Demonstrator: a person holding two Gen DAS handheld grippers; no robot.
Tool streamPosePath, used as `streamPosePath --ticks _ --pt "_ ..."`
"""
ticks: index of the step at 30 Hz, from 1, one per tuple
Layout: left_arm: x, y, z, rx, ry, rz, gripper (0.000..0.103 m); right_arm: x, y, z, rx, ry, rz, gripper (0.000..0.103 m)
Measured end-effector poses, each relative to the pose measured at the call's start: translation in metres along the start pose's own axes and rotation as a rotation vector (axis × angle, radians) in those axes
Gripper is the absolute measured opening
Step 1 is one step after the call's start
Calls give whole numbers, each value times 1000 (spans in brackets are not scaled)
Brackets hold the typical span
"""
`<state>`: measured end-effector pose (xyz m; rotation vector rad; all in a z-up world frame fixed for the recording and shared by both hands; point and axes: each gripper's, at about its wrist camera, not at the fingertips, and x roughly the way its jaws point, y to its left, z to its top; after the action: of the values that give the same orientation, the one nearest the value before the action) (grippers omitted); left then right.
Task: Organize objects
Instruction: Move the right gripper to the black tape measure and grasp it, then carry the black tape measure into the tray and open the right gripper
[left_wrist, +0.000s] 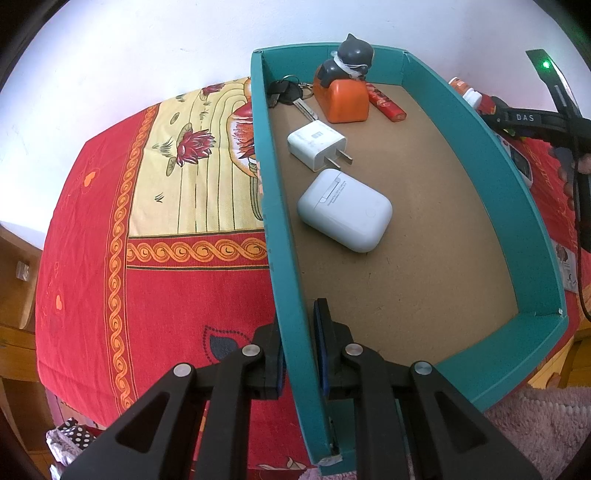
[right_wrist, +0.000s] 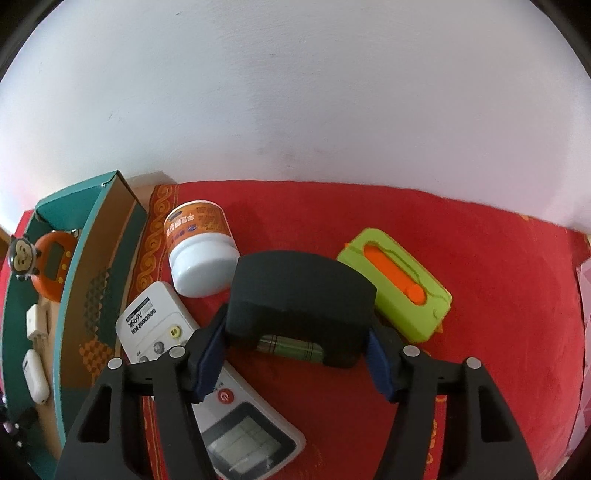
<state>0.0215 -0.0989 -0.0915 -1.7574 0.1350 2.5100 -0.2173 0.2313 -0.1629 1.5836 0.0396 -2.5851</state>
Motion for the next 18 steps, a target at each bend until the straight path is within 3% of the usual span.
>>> streamPosePath --ticks 7,18 --pt "0 0 0 -2 0 0 12 -3 -18 -3 38 -20 -2 66" --pt "0 -1 1 -8 1 -2 12 -26 7 -21 -30 -51 48 66"
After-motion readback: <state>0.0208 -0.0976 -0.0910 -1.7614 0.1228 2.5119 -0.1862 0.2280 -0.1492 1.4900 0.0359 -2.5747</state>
